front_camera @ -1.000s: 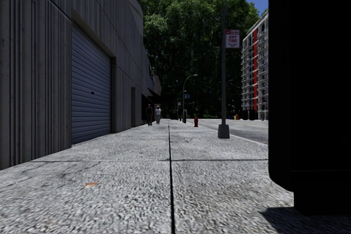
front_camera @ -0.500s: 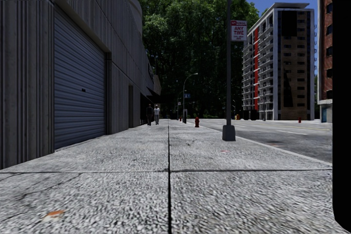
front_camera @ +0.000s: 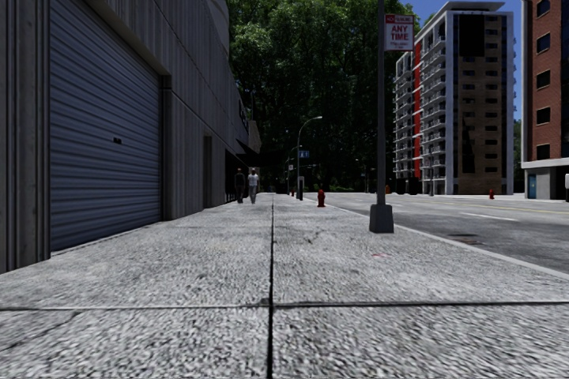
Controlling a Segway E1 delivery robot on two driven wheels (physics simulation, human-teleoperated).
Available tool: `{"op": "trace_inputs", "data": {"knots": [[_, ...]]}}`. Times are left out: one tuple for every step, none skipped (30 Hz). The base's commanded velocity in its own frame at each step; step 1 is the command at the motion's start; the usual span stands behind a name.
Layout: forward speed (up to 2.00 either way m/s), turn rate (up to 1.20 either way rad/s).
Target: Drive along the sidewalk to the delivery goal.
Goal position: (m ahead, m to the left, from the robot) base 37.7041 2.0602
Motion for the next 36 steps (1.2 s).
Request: {"op": "trace_inputs", "data": {"knots": [[1.35, 0.0], [1.35, 0.0], [1.35, 0.0], [1.35, 0.0], [1.35, 0.0], [1.35, 0.0], [1.35, 0.0], [1.35, 0.0], [1.35, 0.0], [1.35, 0.0], [1.35, 0.0], [1.35, 0.0], [1.35, 0.0], [1.35, 0.0], [1.35, 0.0], [1.35, 0.0], [1.35, 0.0], [1.35, 0.0], [1.35, 0.0], [1.35, 0.0], [1.35, 0.0], [1.35, 0.0], [1.35, 0.0], [1.35, 0.0], [1.35, 0.0], [1.35, 0.0], [1.35, 0.0], [1.35, 0.0], [1.35, 0.0], [1.35, 0.0], [1.35, 0.0], [1.35, 0.0], [1.35, 0.0], [1.35, 0.0], [1.35, 0.0], [1.35, 0.0]]}}
